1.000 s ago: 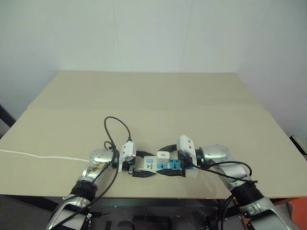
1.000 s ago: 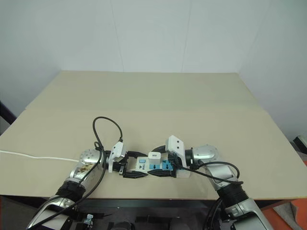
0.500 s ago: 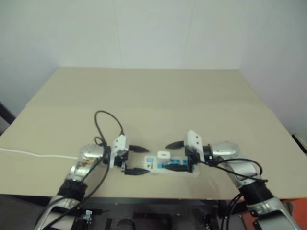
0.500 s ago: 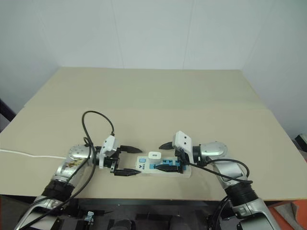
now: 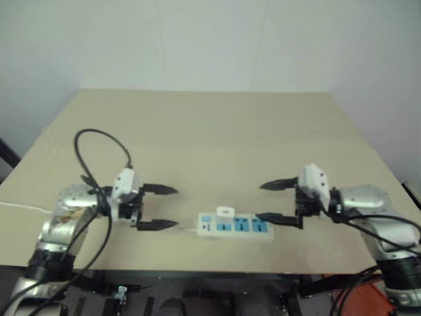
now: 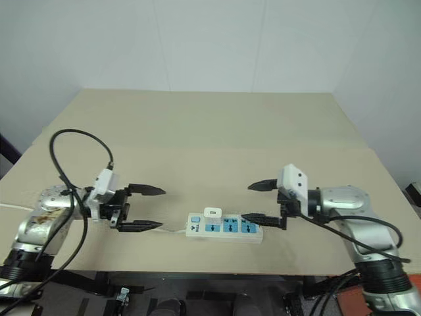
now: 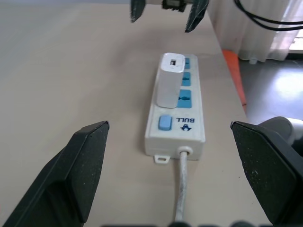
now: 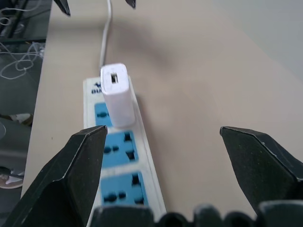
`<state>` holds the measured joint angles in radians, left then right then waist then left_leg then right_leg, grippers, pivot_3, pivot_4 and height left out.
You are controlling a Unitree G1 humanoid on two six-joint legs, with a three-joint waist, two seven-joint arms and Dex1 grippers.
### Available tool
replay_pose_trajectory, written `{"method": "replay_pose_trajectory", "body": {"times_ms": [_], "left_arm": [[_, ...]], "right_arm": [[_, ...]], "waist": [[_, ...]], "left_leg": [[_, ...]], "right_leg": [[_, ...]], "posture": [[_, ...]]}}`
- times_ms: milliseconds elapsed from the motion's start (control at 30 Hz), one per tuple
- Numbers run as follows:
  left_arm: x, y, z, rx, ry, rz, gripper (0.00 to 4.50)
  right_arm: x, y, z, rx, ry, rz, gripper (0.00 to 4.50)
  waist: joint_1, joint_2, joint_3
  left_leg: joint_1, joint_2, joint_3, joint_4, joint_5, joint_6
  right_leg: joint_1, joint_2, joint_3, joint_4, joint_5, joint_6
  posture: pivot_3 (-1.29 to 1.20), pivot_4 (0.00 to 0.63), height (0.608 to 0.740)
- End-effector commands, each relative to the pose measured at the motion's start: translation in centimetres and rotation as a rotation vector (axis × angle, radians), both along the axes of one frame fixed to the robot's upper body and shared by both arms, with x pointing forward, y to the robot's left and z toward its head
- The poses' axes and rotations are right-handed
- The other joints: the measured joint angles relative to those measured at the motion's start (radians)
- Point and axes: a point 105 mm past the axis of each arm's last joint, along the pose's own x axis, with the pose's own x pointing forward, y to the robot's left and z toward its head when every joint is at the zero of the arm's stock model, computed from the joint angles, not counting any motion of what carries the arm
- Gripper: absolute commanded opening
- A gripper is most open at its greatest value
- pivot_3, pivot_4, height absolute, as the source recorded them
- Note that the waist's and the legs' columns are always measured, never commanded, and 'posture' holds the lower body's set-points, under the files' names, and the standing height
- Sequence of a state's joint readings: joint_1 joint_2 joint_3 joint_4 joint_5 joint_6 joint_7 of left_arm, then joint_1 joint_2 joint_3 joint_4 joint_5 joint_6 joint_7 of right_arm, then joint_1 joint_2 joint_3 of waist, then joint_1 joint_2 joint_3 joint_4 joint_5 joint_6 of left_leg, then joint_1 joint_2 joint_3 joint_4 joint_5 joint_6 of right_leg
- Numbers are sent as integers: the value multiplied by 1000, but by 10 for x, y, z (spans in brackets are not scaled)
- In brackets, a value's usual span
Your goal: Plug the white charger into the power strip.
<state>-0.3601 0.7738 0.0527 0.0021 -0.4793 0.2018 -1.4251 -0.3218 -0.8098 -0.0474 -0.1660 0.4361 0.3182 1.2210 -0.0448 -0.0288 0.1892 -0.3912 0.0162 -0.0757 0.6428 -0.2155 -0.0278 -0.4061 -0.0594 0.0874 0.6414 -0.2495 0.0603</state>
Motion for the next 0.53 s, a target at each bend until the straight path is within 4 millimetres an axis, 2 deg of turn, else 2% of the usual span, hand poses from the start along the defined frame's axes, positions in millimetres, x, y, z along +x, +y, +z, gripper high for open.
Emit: {"method": "replay_pose_trajectory", "body": {"times_ms": [33,167,367,533], "left_arm": [[-8,12,17,-3,-47,34,4477],[-12,20,18,-2,-40,91,4477],[-18,20,14,-1,-12,136,4477],[-16,19,14,1,-10,143,4477]], "right_arm": [[-3,-14,16,7,-59,-28,4500],[-1,-23,17,24,-53,-66,4500],[0,-19,11,36,-48,-77,4500],[-1,-21,10,33,-47,-95,4500]], "waist": [[-3,0,0],[-2,0,1],[1,0,1],[1,1,2]], "left_leg": [[0,0,0,0,0,0],[0,1,1,0,0,0],[0,0,1,0,0,0],[0,0,1,0,0,0]], "right_leg": [[0,0,0,0,0,0],[0,0,0,0,0,0],[0,0,0,0,0,0],[0,0,0,0,0,0]], "posture": [[0,150,740],[0,150,740],[0,150,740],[0,150,740]]}}
